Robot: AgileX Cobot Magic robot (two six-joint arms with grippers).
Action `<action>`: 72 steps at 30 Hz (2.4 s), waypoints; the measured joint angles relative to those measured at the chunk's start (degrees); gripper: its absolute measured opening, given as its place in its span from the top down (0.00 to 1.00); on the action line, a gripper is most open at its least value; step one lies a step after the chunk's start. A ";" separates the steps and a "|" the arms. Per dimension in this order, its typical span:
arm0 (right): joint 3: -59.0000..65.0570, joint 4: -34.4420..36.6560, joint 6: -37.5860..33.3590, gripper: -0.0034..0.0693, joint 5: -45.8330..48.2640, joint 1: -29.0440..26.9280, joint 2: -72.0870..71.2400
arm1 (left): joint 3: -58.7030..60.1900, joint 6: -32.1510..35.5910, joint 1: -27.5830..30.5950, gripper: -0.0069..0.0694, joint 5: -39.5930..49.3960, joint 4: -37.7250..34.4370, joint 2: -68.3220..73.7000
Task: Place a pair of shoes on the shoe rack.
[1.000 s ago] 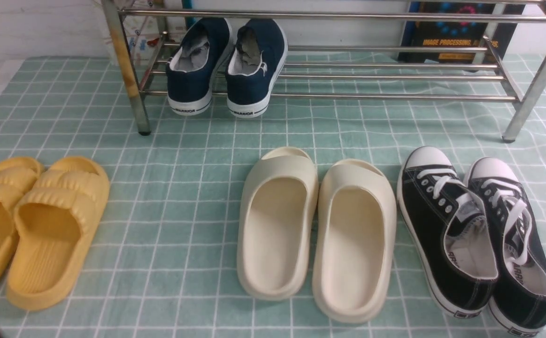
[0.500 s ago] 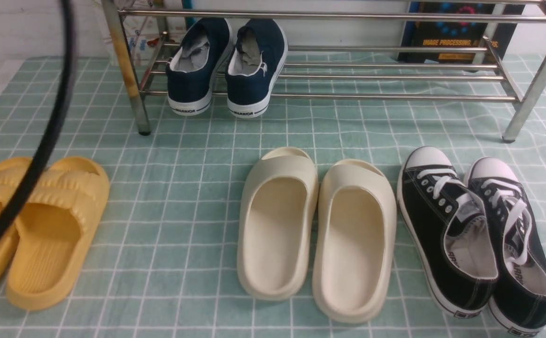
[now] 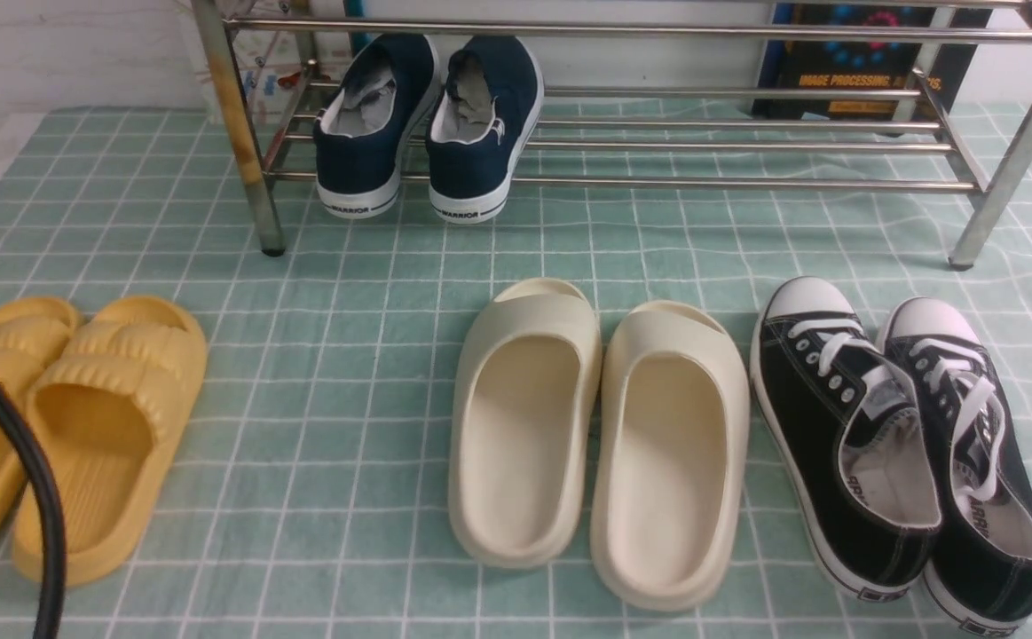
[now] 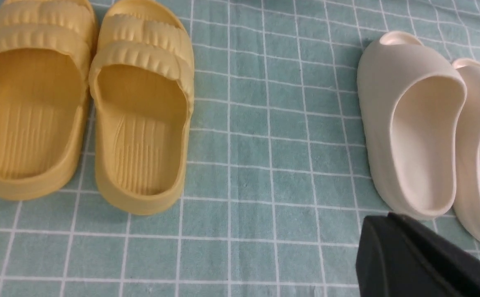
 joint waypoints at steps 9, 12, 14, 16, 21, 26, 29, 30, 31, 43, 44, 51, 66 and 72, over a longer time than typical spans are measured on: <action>0.00 0.00 0.00 0.61 0.00 0.00 0.00 | 0.00 0.00 0.00 0.93 0.30 2.09 -0.06; 0.00 0.00 0.00 0.61 0.00 0.00 0.00 | 1.91 0.00 0.00 0.93 -2.17 3.37 -0.67; 0.00 0.00 0.00 0.61 0.00 0.00 0.00 | 3.84 0.00 0.00 0.93 -5.01 4.21 -1.53; 0.00 0.00 0.00 0.61 0.00 0.01 0.00 | 10.51 -0.37 0.00 0.93 -14.69 7.02 -4.90; 0.00 0.00 0.00 0.61 0.00 0.01 0.00 | 22.25 -3.26 3.23 0.93 -31.18 10.15 -12.54; 0.00 0.00 0.00 0.61 0.00 0.01 0.00 | 31.42 2.40 14.47 0.93 -40.59 1.36 -20.01; 0.00 0.00 0.00 0.61 0.00 0.01 0.00 | 34.79 11.49 19.30 0.93 -43.00 -4.21 -23.91; 0.00 0.00 0.00 0.61 0.00 0.01 0.00 | 35.18 12.78 19.79 0.93 -43.15 -4.45 -24.17; 0.00 0.00 0.00 0.61 0.00 0.01 0.00 | 36.32 16.84 21.27 0.93 -43.23 -5.98 -25.93; 0.00 0.00 0.00 0.61 0.00 0.01 0.00 | 43.21 21.14 25.61 0.93 -39.42 -10.41 -30.62; 0.00 0.00 0.00 0.61 0.00 0.01 0.00 | 44.97 19.21 25.61 0.93 -39.41 -10.41 -30.62; 0.00 0.00 0.00 0.61 0.00 0.01 0.00 | 47.58 16.64 25.61 0.93 -38.32 -10.41 -30.62; 0.00 0.00 0.00 0.61 0.00 0.01 0.00 | 47.69 16.64 25.61 0.93 -36.59 -10.61 -30.62; 0.00 0.00 0.00 0.61 0.00 0.01 0.00 | 47.71 16.64 25.61 0.93 -36.52 -10.61 -30.62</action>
